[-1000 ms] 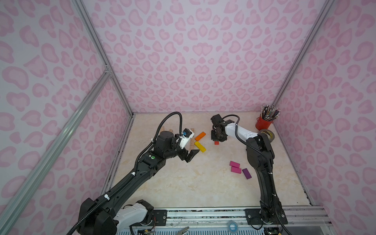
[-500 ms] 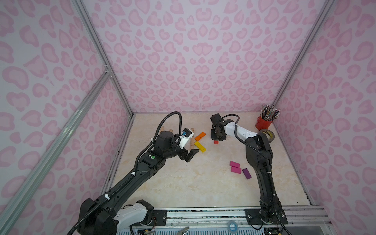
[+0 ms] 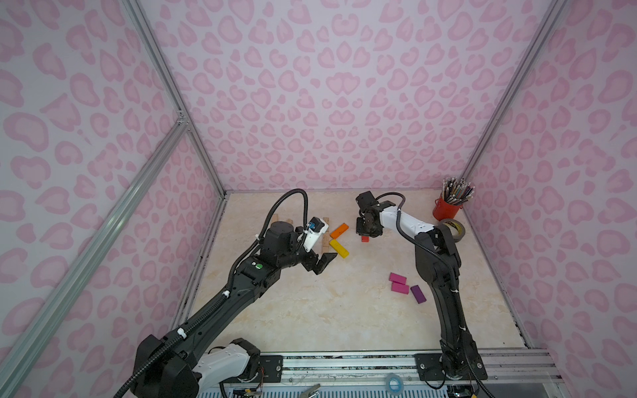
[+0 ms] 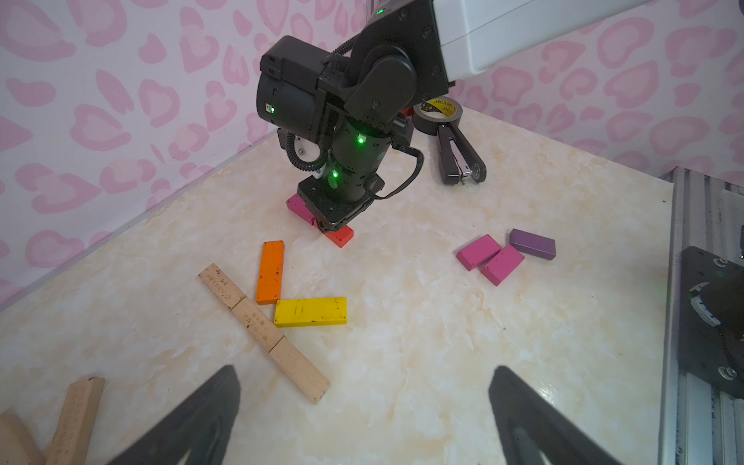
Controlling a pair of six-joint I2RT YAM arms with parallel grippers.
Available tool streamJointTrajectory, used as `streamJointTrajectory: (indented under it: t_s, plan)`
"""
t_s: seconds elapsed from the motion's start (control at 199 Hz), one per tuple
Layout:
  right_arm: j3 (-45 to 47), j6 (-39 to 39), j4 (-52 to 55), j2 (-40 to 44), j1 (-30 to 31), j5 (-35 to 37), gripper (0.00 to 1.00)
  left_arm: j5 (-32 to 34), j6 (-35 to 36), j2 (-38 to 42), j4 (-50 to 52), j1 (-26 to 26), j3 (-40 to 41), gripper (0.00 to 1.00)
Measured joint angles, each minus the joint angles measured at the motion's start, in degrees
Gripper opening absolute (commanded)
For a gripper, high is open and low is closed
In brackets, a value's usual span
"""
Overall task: Assemble the letter k with building blocks
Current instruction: Assemble the building block at the center of the board.
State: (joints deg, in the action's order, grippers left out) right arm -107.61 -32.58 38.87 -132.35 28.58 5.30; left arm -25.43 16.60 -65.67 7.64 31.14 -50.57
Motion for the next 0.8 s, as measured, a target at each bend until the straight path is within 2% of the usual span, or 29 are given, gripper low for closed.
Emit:
streamJointTrajectory:
  t_s: [0.608, 0.804]
  plan:
    - [-0.9, -0.2, 0.1, -0.5, 0.0, -0.2, 0.35, -0.1, 0.0, -0.1, 0.0, 0.0, 0.0, 0.99]
    - [-0.9, -0.2, 0.3, 0.1, -0.1, -0.3, 0.41, -0.1, 0.0, -0.1, 0.0, -0.1, 0.0, 0.99]
